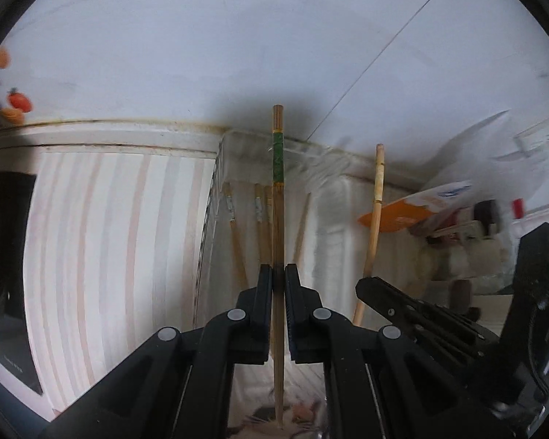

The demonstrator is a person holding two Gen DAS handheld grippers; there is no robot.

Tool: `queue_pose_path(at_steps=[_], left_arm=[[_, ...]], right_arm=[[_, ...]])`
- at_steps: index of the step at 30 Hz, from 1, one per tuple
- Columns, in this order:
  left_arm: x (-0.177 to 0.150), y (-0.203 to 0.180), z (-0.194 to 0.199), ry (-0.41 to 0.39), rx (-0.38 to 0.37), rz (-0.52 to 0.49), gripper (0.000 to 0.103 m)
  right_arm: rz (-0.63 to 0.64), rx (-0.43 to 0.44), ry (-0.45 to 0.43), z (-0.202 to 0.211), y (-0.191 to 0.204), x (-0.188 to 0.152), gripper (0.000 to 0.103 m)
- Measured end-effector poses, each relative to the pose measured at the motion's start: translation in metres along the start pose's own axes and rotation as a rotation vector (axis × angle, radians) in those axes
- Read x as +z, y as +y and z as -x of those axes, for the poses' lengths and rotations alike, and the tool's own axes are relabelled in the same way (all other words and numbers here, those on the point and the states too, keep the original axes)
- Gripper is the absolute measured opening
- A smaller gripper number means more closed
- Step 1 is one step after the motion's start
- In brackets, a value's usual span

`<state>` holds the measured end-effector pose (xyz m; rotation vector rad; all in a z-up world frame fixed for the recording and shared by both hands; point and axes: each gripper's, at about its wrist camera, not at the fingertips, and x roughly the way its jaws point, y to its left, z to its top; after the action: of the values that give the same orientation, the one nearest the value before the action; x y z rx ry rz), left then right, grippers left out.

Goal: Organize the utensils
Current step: 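Lift both held chopsticks and carry them over the basket, then open both tools to drop the chopsticks into the basket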

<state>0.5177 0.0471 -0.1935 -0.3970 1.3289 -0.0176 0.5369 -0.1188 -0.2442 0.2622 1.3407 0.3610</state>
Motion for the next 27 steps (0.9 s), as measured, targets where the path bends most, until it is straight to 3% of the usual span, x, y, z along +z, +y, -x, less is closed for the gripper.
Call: queue_pose_path(at_steps=[5,9,11,13,16,18,20,22,24,25,27], left_arm=[[0.004,0.000,-0.031,0.060,0.008,0.001,0.004],[0.005,0.000,-0.029,0.071,0.043,-0.003,0.006],[0.005,0.001,-0.022,0.058,0.059,-0.005,0.007],[0.004,0.000,-0.013,0.030,0.094,-0.018,0.009],[-0.005,0.003,0.009,-0.037,0.154,-0.027,0.014],[-0.016,0.007,0.026,-0.089,0.207,-0.034,0.029],[-0.030,0.013,0.044,-0.152,0.234,-0.034,0.071],[-0.045,0.020,0.061,-0.220,0.258,-0.026,0.083],[-0.061,0.028,0.075,-0.272,0.256,-0.022,0.093],[-0.067,0.032,0.078,-0.281,0.254,-0.018,0.103],[-0.081,0.039,0.082,-0.282,0.250,-0.010,0.103]], right_arm=[[-0.011,-0.024,0.042,-0.028,-0.011,0.005,0.007],[0.001,-0.055,0.084,-0.042,-0.011,0.009,0.007],[-0.010,-0.046,0.101,-0.042,-0.015,0.010,0.012],[-0.012,-0.062,0.075,-0.033,-0.017,0.009,0.033],[-0.003,-0.082,0.031,-0.012,-0.018,0.002,0.035],[0.009,-0.110,-0.011,0.008,-0.017,-0.005,0.035],[0.014,-0.131,-0.057,0.029,-0.019,-0.015,0.038],[0.011,-0.157,-0.099,0.051,-0.022,-0.029,0.048],[0.001,-0.173,-0.128,0.067,-0.026,-0.044,0.052],[-0.009,-0.176,-0.139,0.075,-0.031,-0.052,0.053],[-0.023,-0.175,-0.151,0.085,-0.038,-0.066,0.055]])
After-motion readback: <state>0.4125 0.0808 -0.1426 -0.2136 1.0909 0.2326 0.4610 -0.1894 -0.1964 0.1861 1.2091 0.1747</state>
